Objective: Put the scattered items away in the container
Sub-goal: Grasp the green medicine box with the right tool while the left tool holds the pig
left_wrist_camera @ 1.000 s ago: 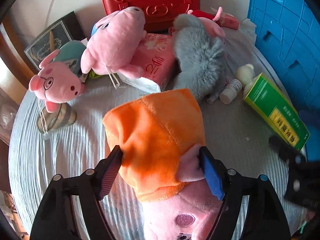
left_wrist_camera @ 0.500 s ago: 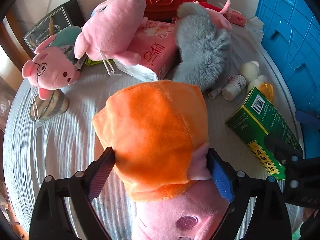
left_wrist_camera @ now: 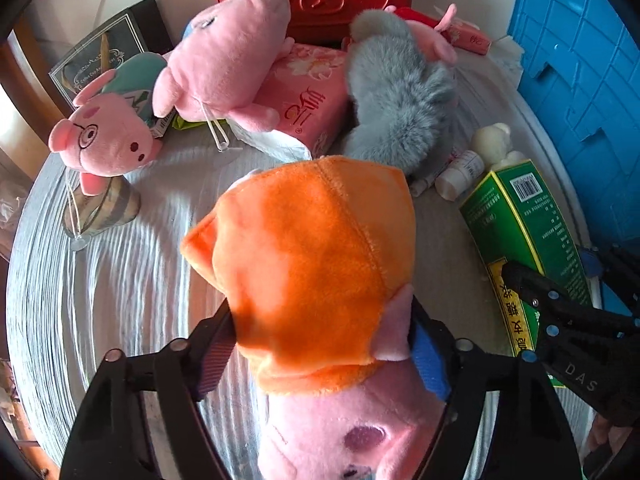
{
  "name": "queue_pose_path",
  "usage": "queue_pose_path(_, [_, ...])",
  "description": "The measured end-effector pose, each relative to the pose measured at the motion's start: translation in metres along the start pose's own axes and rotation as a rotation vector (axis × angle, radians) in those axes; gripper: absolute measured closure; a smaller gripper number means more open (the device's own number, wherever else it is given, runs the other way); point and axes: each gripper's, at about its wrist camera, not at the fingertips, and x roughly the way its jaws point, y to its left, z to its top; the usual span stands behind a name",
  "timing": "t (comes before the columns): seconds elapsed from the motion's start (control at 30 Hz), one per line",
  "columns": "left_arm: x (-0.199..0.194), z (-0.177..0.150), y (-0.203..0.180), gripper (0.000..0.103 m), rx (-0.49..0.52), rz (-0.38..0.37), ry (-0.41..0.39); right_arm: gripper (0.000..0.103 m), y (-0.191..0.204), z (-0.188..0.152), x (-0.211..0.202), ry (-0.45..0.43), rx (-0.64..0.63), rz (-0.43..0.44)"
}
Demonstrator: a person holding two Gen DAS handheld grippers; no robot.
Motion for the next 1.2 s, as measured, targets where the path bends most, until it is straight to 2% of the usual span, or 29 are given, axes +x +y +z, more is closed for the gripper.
queue_pose_path(0.1, [-0.021, -0.007, 0.001, 0.044, -0.004, -0.001, -0.035, 0.05, 0.003, 0.0, -0.022, -0.045, -0.004, 0.011])
queue_pose_path(0.17, [-0.037, -0.01, 0.0, 0.075, -0.002, -0.008, -0.068, 0.05, 0.008, -0.002, -0.038, -0.08, -0.016, 0.013])
queue_pose_path(0.2, [-0.043, -0.011, 0.0, 0.078, -0.004, -0.02, -0.074, 0.05, 0.009, -0.001, -0.046, -0.096, -0.021, 0.016])
queue_pose_path(0.33, [-0.064, -0.022, 0.0, 0.078, -0.029, -0.021, -0.09, 0.05, 0.021, -0.007, -0.07, -0.133, -0.041, 0.017])
queue_pose_path(0.4, [-0.069, -0.023, 0.002, 0.071, -0.053, -0.029, -0.078, 0.05, 0.018, -0.012, -0.076, -0.137, -0.045, 0.018])
queue_pose_path(0.47, [-0.073, -0.02, 0.002, 0.045, -0.083, -0.03, -0.08, 0.05, 0.016, -0.017, -0.079, -0.137, -0.047, 0.019])
queue_pose_path(0.53, [-0.076, -0.02, 0.0, 0.038, -0.093, -0.037, -0.094, 0.05, 0.012, -0.02, -0.075, -0.127, -0.043, 0.016])
queue_pose_path(0.67, [-0.066, -0.014, -0.004, 0.036, -0.075, -0.007, -0.071, 0.05, 0.008, -0.018, -0.071, -0.122, -0.037, 0.025])
queue_pose_path(0.93, [-0.005, 0.003, 0.003, 0.036, -0.099, -0.033, 0.084, 0.05, 0.003, -0.001, -0.042, -0.079, -0.014, 0.033])
queue_pose_path(1.07, [0.015, 0.014, 0.004, 0.018, -0.095, -0.034, 0.102, 0.05, 0.004, 0.007, -0.02, -0.038, -0.013, 0.032])
queue_pose_path(1.2, [0.029, 0.017, 0.001, 0.012, -0.079, -0.039, 0.102, 0.05, 0.004, 0.01, -0.002, -0.005, -0.008, 0.028])
